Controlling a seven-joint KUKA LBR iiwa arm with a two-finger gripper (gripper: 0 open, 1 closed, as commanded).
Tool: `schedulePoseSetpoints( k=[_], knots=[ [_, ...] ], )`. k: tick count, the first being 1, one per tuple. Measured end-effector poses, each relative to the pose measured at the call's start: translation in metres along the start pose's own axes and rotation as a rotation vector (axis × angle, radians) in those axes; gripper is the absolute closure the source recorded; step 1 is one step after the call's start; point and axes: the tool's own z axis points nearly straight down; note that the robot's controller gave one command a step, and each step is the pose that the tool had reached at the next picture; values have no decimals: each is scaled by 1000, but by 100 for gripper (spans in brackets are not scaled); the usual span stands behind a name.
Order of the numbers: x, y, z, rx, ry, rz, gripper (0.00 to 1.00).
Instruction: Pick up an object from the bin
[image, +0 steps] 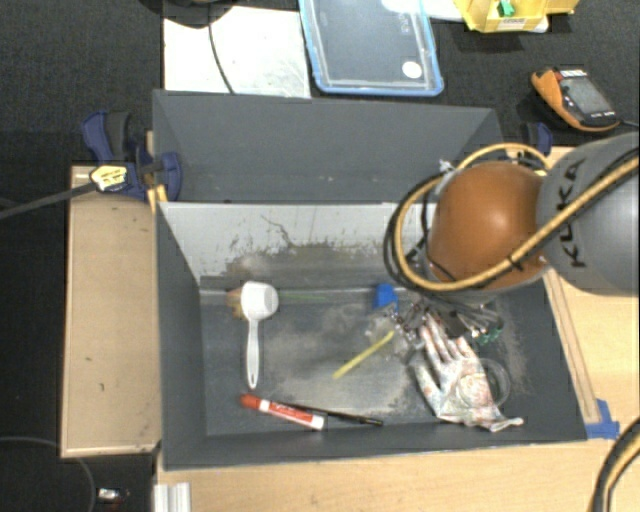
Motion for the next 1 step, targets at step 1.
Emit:
schedulePoseSetpoints(
  k=[1],
  knots=[
    [-1, 0, -13, 1, -2, 2, 100]
  ],
)
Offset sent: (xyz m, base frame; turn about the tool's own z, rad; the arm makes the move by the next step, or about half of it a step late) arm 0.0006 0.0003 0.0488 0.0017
